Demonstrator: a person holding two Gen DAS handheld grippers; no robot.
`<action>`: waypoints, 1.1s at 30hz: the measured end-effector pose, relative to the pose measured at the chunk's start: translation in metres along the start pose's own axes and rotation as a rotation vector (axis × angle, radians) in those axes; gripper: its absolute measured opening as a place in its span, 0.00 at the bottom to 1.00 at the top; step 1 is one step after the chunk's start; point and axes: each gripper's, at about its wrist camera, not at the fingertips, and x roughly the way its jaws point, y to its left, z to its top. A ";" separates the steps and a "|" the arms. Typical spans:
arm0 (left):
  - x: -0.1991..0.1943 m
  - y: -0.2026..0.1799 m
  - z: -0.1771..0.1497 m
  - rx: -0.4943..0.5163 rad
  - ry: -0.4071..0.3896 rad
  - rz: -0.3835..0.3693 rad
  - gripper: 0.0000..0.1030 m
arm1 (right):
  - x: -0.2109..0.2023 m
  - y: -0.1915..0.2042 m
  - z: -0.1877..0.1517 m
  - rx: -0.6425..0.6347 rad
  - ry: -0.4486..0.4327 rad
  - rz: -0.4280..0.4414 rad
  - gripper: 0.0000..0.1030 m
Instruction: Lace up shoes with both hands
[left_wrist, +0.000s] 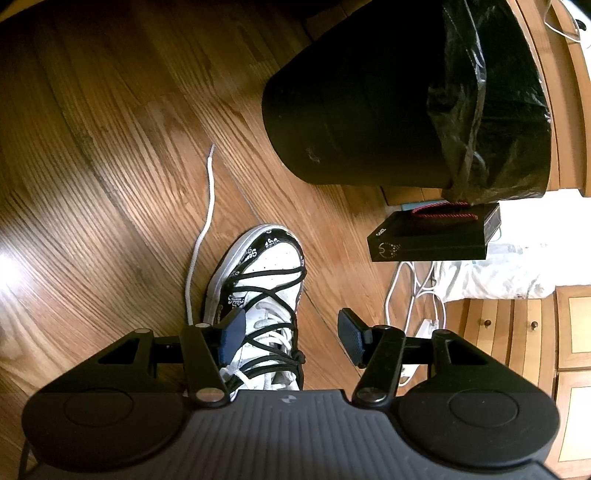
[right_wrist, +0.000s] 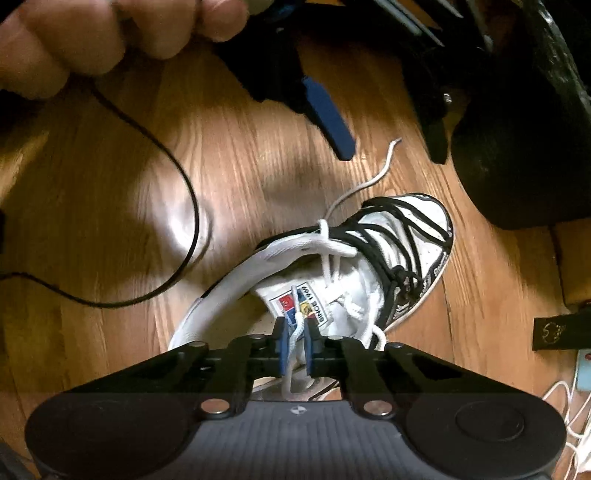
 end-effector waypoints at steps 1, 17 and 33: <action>0.000 0.000 0.000 0.000 0.000 0.000 0.57 | 0.000 0.000 0.000 0.000 -0.004 -0.002 0.08; 0.001 0.000 0.000 -0.002 0.004 -0.006 0.57 | -0.015 -0.012 -0.009 0.108 -0.123 -0.042 0.06; 0.002 0.001 0.000 -0.002 0.002 0.004 0.57 | -0.015 -0.013 -0.005 0.103 -0.157 -0.032 0.06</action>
